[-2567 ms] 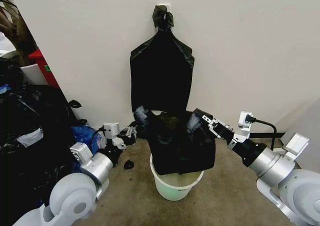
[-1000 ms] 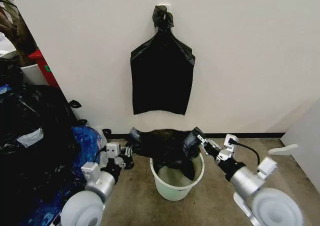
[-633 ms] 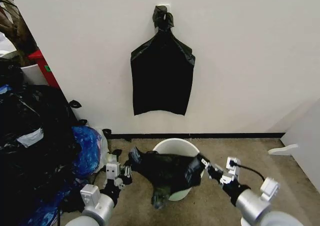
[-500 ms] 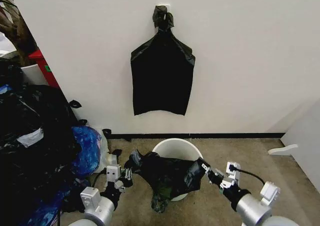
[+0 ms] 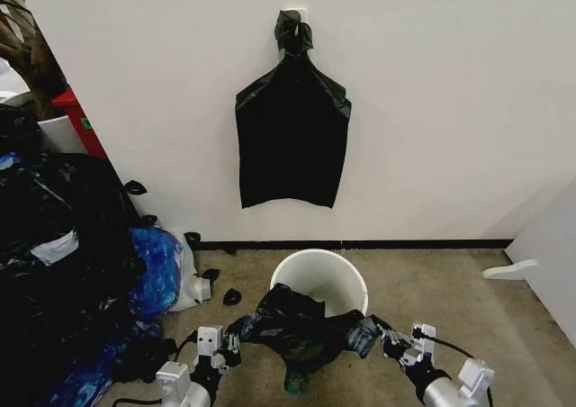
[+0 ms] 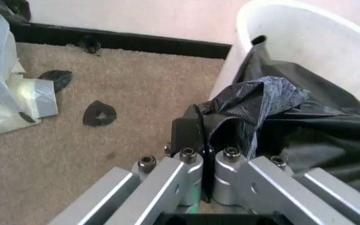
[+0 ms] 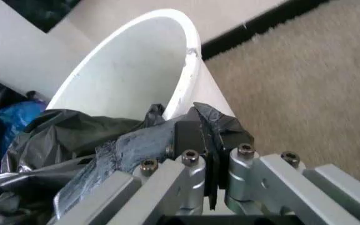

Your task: Place the garbage bag over the trash bin.

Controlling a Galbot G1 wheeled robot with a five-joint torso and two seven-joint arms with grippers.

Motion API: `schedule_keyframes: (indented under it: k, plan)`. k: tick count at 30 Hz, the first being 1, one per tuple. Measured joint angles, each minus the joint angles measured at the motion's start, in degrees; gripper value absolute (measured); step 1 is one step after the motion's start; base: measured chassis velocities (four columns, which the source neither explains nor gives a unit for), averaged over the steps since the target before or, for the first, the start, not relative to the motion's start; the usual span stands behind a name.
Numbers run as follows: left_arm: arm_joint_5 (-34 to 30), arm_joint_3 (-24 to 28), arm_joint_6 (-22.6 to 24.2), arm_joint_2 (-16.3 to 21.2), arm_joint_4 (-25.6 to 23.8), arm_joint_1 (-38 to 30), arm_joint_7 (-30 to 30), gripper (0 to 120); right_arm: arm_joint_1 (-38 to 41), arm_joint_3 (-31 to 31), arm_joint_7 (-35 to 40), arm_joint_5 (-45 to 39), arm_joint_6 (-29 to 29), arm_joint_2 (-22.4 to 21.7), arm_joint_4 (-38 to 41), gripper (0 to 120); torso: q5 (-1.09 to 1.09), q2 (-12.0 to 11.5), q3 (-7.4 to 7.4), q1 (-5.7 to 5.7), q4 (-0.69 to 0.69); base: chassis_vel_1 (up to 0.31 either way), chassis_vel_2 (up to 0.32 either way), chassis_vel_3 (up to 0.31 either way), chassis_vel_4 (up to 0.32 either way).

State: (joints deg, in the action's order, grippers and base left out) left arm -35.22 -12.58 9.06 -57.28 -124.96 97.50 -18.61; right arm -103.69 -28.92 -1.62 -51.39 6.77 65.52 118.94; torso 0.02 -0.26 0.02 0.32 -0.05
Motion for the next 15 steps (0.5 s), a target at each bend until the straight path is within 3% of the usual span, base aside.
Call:
schedule_keyframes:
  k: [5,15]
  plan:
    - [-0.3,0.2,0.0,-0.7,3.2,-3.0,1.1,0,2.7,-0.4,-10.4,4.0,-7.0,0.1,-6.7,0,0.0,0.0,0.0,0.0,0.02,0.0,0.0,0.0,0.0]
    - [-0.5,1.9,-0.8,-1.4,6.8,-7.6,2.3,0,5.8,-2.0,-22.3,5.4,-14.2,0.6,-16.8,0,0.0,0.0,0.0,0.0,0.01,0.0,0.0,0.0,0.0]
